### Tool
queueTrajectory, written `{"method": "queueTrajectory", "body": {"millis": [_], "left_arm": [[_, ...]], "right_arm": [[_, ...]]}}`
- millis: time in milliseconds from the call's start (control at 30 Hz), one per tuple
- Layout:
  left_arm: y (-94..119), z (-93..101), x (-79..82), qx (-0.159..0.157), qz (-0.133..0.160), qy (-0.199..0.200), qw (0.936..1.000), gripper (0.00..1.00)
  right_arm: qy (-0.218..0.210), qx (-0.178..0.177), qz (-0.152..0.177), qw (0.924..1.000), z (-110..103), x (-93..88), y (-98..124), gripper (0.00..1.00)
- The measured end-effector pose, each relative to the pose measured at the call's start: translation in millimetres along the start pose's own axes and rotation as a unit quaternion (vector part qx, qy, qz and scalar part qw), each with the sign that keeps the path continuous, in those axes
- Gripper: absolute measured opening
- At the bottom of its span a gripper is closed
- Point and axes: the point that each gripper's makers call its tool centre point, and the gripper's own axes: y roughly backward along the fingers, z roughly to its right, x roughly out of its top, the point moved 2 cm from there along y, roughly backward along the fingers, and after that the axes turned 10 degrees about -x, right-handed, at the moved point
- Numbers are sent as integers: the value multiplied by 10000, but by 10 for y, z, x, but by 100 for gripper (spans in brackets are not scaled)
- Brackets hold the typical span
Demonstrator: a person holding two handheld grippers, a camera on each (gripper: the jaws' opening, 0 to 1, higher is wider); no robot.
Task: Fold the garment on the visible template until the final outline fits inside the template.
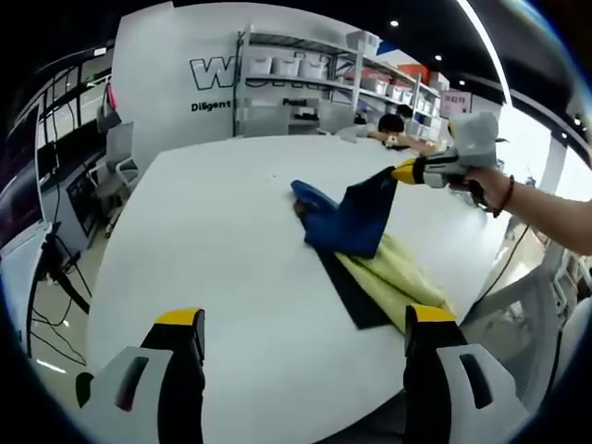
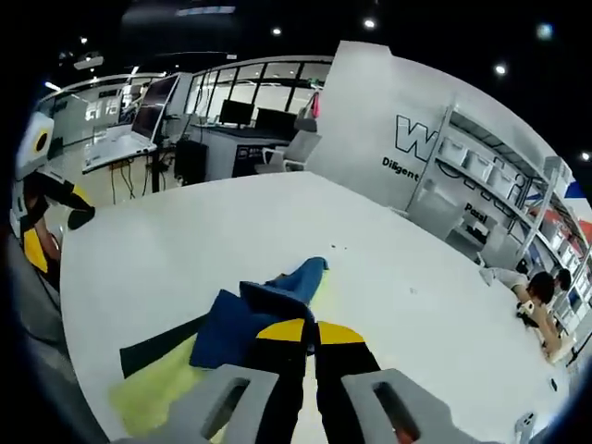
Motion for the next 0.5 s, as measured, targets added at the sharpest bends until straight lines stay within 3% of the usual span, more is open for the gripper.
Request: {"method": "queueTrajectory", "body": {"millis": [333, 500], "left_arm": [[-4, -30, 58, 49, 124, -4, 9999, 83], [-13, -20, 89, 54, 158, -38, 9999, 83]], "right_arm": [[154, -570, -154, 9981, 513, -183, 32, 0], [-1, -908, -239, 9956, 782, -266, 17, 0]]}}
